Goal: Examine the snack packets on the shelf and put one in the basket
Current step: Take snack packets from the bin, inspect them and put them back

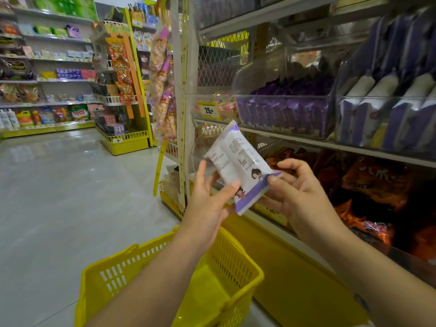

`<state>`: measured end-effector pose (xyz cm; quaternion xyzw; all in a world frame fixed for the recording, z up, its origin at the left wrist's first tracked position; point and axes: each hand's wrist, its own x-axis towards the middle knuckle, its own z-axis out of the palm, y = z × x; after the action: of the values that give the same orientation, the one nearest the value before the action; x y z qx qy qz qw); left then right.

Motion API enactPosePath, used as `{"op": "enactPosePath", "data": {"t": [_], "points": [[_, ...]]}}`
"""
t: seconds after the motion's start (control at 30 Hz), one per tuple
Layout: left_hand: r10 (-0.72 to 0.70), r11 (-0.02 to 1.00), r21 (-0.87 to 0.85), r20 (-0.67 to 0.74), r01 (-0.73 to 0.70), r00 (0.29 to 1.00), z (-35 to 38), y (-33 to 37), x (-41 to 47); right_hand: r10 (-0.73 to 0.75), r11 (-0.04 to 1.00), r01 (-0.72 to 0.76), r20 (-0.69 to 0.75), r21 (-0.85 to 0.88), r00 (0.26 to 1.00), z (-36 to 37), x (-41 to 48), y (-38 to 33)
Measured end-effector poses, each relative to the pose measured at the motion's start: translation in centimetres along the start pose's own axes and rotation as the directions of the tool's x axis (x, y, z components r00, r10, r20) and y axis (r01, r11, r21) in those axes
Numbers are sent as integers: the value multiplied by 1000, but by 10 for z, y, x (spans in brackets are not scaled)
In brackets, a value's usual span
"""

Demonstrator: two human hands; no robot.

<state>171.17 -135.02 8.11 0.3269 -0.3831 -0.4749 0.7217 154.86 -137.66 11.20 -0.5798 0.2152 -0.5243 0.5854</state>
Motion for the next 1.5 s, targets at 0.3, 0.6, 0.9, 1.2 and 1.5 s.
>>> {"op": "enactPosePath", "data": {"t": [0.3,0.6,0.9,1.2,1.5], "points": [[300,903,271,154,-332,941,83,56,12,-264,650,283,139,-706,954,-12,-15,-71],[336,675,495,454,-547,825,188,88,36,-414,372,224,55,-901,909,-55,9,-159],[275,597,588,490,-546,827,242,97,104,-313,94,-108,-133,-990,940,-100,55,-207],[118,344,754,556,-560,822,259,80,136,-120,-39,-148,-143,-988,982,-126,73,-214],[182,221,722,630,-656,755,267,55,140,88,-236,125,107,-964,990,-131,76,-219]]}}
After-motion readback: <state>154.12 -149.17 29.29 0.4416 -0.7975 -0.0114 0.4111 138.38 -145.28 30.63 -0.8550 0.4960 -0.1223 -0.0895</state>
